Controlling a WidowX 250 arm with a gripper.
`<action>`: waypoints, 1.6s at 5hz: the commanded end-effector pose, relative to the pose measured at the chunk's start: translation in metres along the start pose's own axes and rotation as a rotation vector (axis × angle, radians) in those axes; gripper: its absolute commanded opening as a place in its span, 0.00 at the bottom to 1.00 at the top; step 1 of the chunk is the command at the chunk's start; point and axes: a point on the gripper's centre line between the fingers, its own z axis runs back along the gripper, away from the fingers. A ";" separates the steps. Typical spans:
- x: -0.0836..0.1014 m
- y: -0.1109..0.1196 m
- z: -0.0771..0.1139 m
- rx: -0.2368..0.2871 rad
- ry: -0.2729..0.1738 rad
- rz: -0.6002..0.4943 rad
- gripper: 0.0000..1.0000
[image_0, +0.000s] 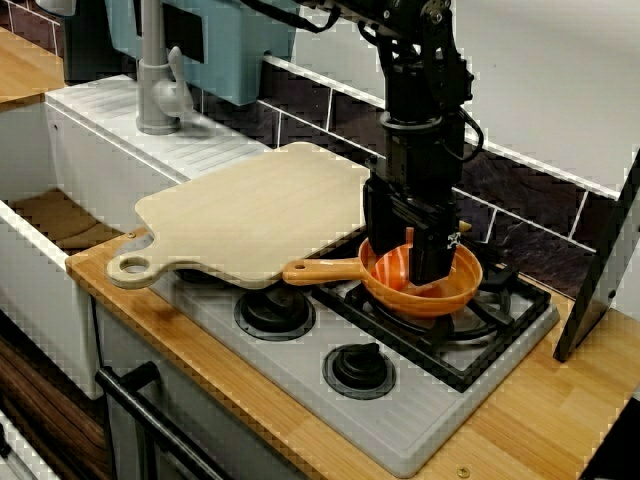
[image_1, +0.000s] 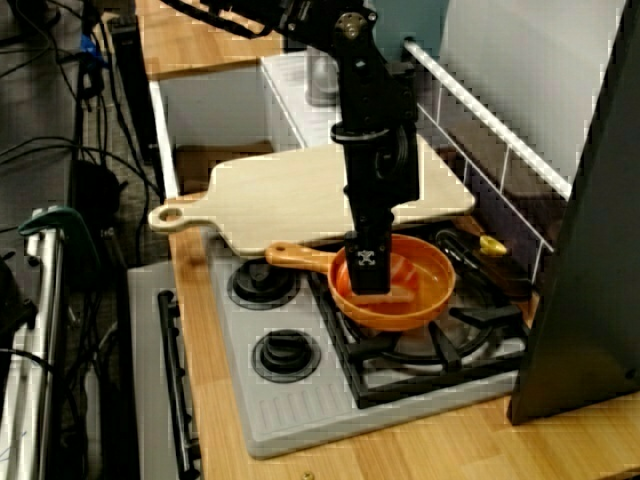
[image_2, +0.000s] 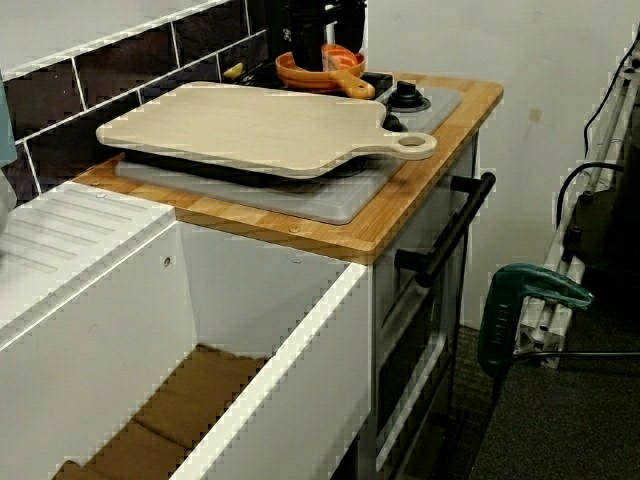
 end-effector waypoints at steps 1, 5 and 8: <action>0.000 -0.010 0.006 0.009 -0.034 -0.023 1.00; 0.004 -0.003 0.024 -0.020 -0.059 0.000 0.00; 0.004 0.031 0.076 -0.083 -0.140 0.083 0.00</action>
